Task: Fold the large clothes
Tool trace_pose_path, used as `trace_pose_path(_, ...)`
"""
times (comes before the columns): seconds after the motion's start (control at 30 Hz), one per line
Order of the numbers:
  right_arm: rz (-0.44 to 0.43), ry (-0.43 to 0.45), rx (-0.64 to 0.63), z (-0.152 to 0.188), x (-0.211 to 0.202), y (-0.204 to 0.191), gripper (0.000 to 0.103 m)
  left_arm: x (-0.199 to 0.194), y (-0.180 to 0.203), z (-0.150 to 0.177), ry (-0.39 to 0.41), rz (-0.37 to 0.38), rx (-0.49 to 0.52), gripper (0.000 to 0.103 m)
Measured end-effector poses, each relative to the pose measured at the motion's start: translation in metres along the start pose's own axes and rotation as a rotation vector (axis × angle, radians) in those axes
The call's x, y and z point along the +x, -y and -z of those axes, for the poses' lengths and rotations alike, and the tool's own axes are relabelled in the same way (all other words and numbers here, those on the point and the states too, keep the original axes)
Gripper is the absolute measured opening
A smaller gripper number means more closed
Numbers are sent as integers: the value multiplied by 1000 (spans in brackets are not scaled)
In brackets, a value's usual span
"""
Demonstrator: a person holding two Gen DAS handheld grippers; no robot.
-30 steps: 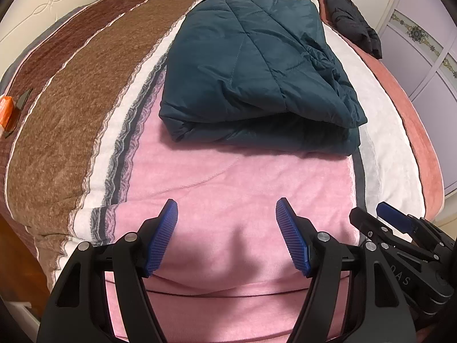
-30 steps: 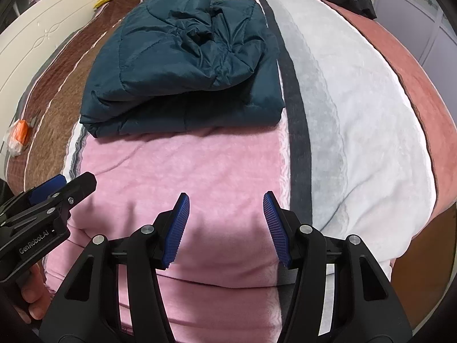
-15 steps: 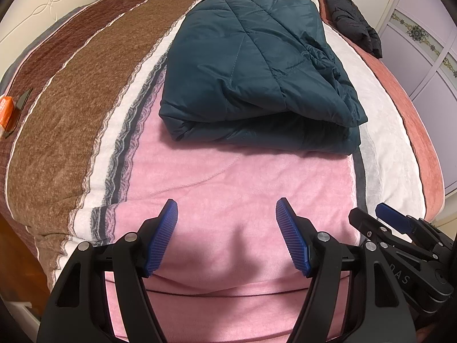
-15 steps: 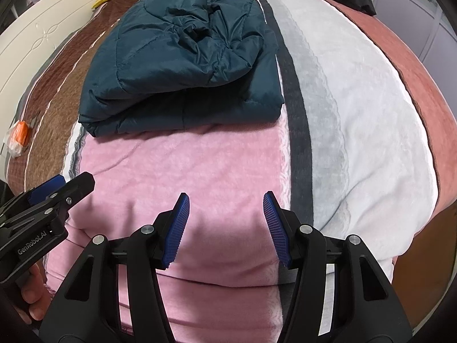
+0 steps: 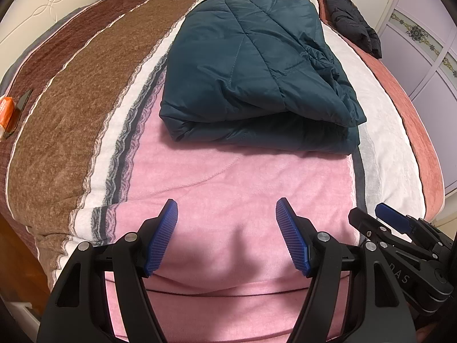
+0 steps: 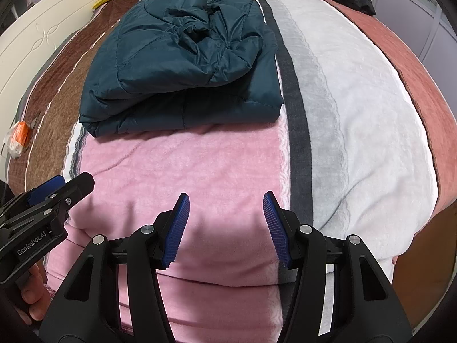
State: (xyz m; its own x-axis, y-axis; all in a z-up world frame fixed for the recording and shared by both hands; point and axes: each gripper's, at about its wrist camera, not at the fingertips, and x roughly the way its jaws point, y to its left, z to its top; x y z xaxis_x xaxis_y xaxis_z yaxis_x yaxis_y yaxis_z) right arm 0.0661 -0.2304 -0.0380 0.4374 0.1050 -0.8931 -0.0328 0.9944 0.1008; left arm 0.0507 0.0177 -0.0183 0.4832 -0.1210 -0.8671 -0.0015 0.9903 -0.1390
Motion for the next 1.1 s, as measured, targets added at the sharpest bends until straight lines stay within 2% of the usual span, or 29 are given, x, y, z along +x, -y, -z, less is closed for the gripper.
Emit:
trace_pose_path(0.77,0,2,0,1,-1,-1,54,-6,4,1,19,-6,18,68)
trace_pose_path(1.1,0,2,1,1,-1,-1,54,-8,5,1,25,-8,23,64)
